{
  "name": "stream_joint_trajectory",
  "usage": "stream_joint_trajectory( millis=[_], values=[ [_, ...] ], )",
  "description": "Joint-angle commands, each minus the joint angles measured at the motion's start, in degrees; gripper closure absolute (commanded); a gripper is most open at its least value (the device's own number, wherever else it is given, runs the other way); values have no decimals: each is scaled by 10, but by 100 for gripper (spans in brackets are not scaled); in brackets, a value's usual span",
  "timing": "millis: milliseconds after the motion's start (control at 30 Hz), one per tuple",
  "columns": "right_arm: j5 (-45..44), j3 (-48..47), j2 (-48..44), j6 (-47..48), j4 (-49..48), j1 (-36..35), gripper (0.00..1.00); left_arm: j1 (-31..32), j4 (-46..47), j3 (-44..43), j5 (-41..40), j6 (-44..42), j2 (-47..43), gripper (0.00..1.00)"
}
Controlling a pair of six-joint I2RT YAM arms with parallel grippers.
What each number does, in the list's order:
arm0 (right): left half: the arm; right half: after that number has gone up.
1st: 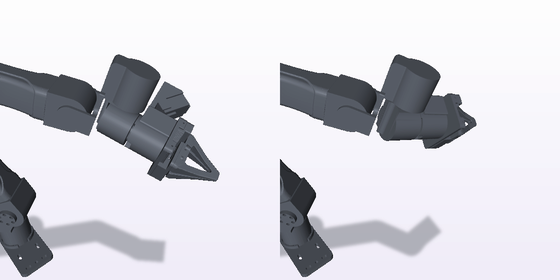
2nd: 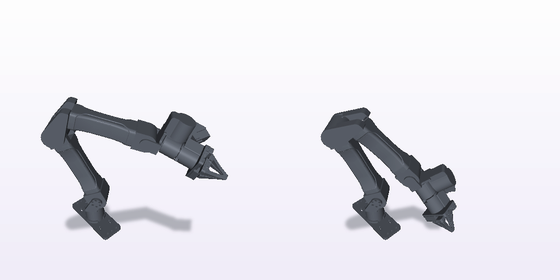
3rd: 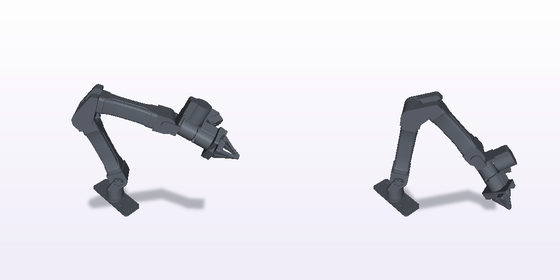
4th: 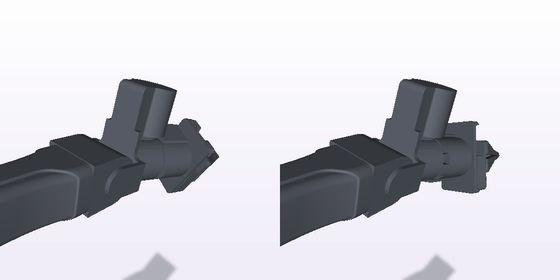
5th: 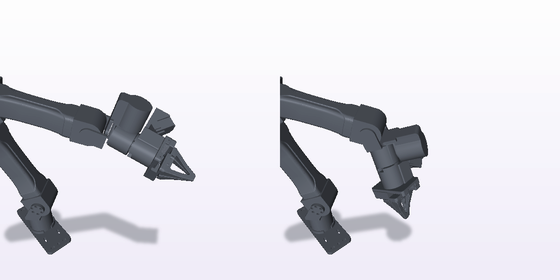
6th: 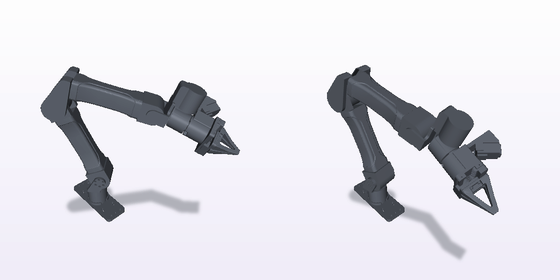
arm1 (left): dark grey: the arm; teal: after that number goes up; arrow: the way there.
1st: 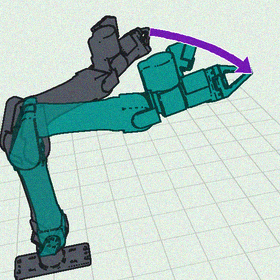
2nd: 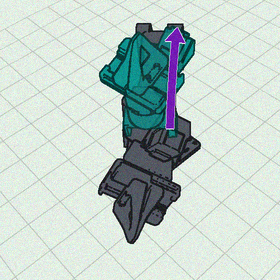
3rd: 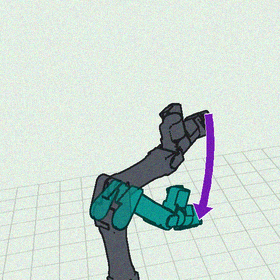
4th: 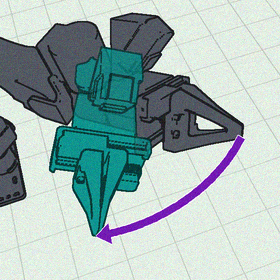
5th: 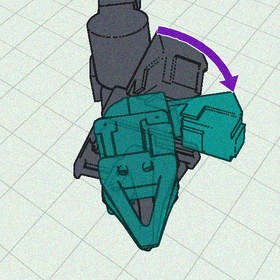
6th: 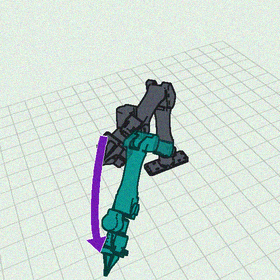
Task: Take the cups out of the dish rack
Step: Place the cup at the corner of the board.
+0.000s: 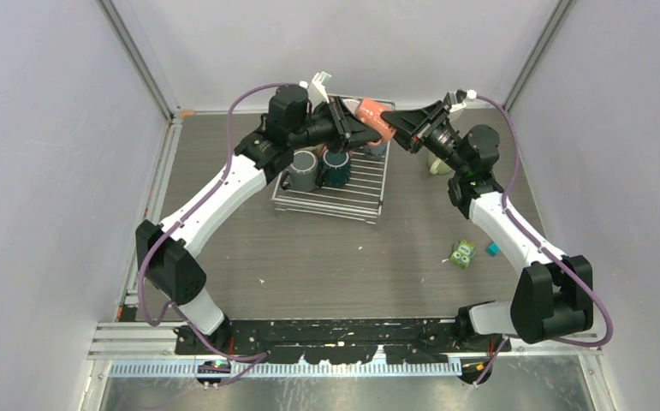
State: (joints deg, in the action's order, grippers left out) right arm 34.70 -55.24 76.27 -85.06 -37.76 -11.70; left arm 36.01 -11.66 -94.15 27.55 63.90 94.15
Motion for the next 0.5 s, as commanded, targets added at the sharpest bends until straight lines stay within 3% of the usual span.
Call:
stream_joint_trajectory(
  millis=[0,167,333,400,467],
  values=[
    [9,-14,-7,-8,-51,-10,74,-2,92,7,49,44,-24,100],
    [3,-19,-18,13,-14,-10,99,-4,112,33,56,68,-35,97],
    [-14,-28,-40,52,44,-10,99,-5,114,67,57,63,-55,46],
    [-24,-39,-53,81,91,-10,99,-6,112,85,58,56,-66,30],
    [-38,-54,-63,116,138,-10,99,-6,99,102,57,44,-78,21]
  ],
)
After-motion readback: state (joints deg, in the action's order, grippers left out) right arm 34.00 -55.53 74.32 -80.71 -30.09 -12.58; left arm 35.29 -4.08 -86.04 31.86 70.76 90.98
